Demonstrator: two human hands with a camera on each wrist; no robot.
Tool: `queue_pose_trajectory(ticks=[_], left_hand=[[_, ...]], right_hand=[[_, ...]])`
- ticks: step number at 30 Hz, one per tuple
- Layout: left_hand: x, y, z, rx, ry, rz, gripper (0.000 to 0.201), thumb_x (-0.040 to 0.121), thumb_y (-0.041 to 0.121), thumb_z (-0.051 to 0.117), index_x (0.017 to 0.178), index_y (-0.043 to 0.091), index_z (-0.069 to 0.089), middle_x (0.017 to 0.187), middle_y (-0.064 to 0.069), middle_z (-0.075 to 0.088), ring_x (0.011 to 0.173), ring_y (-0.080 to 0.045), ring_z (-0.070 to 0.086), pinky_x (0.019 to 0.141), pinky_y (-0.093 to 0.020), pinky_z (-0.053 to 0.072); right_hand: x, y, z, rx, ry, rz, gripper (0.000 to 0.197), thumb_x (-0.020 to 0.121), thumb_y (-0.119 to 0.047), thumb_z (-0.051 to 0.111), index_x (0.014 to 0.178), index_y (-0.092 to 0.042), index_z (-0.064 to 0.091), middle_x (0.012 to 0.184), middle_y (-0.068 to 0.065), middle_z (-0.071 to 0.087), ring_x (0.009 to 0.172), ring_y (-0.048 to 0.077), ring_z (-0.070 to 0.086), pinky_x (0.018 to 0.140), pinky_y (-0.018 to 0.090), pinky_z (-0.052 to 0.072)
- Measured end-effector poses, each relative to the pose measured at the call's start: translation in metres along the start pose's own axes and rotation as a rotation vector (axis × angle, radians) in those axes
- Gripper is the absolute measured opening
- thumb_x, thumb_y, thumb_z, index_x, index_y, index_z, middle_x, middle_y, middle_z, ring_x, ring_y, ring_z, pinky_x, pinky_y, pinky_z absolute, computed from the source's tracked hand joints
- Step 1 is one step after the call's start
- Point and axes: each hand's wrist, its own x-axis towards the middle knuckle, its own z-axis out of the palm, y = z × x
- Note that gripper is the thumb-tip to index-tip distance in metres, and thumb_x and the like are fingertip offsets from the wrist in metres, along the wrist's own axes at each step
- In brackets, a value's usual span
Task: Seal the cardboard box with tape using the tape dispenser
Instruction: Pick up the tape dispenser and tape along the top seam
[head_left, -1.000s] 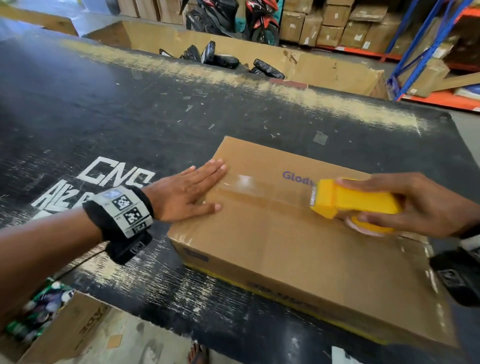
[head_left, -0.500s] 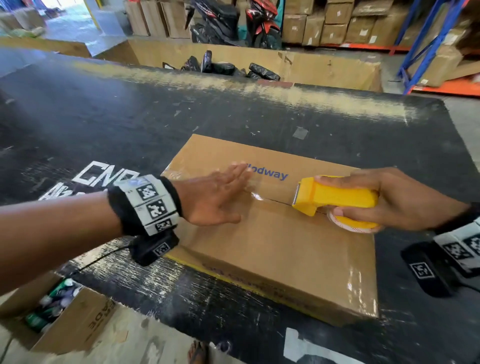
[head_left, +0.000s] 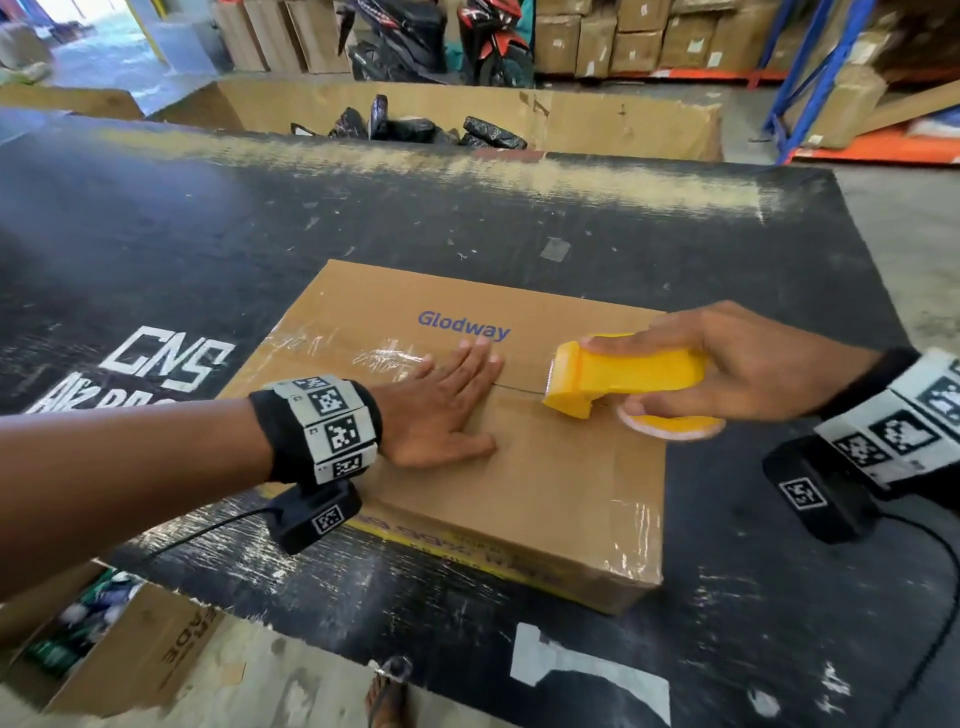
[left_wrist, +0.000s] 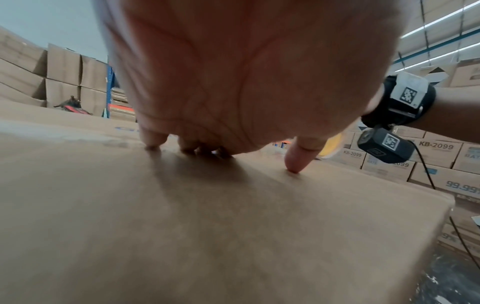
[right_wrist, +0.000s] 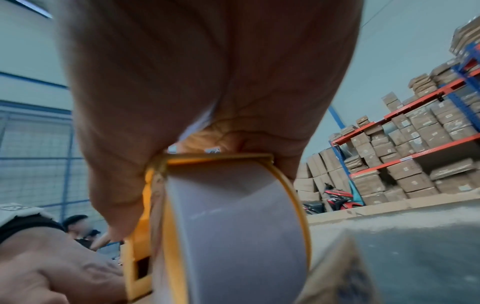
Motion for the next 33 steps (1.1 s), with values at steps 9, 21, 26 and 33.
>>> queue_pose_trajectory(ticks=[9,21,26,33], left_hand=[[-0.003,-0.004,0.001,0.013,-0.008,0.005,0.107,0.074,0.083,0.003,0.150,0.018,-0.034,0.160,-0.007,-0.039,0.149,-0.021,-0.032,0.127,-0.049,-0.004],[-0.003,-0.008,0.004,0.002,0.000,0.011,0.118,0.065,0.094,-0.003,0.152,0.021,-0.031,0.161,-0.004,-0.038,0.150,-0.019,-0.031,0.127,-0.047,-0.003],[-0.004,0.010,-0.020,0.069,0.232,0.056,0.103,0.072,0.076,0.026,0.156,0.017,0.029,0.166,-0.009,0.022,0.154,-0.025,0.023,0.125,-0.045,0.019],[0.041,0.118,-0.057,0.184,0.354,0.700,0.052,0.088,0.045,0.046,0.134,0.026,0.061,0.143,0.000,0.059,0.144,-0.018,0.043,0.122,-0.036,0.023]], right_hand=[[-0.135,0.056,-0.013,-0.035,-0.038,0.259,0.072,0.069,-0.067,0.072,0.136,-0.063,0.047,0.086,-0.013,0.052,0.063,0.006,0.054,0.058,0.024,0.047],[-0.085,0.096,0.055,-0.261,-0.354,0.464,0.064,0.060,-0.078,0.065,0.117,-0.049,0.070,0.108,-0.011,0.078,0.099,0.012,0.072,0.082,0.022,0.051],[-0.108,0.096,0.050,0.032,-0.111,0.479,0.076,0.052,-0.082,0.071,0.124,-0.060,0.061,0.114,-0.032,0.066,0.105,-0.004,0.061,0.088,0.023,0.047],[-0.141,0.065,0.065,0.493,0.458,0.445,0.067,0.071,-0.053,0.081,0.134,-0.043,0.061,0.130,-0.022,0.066,0.122,0.004,0.062,0.104,0.027,0.048]])
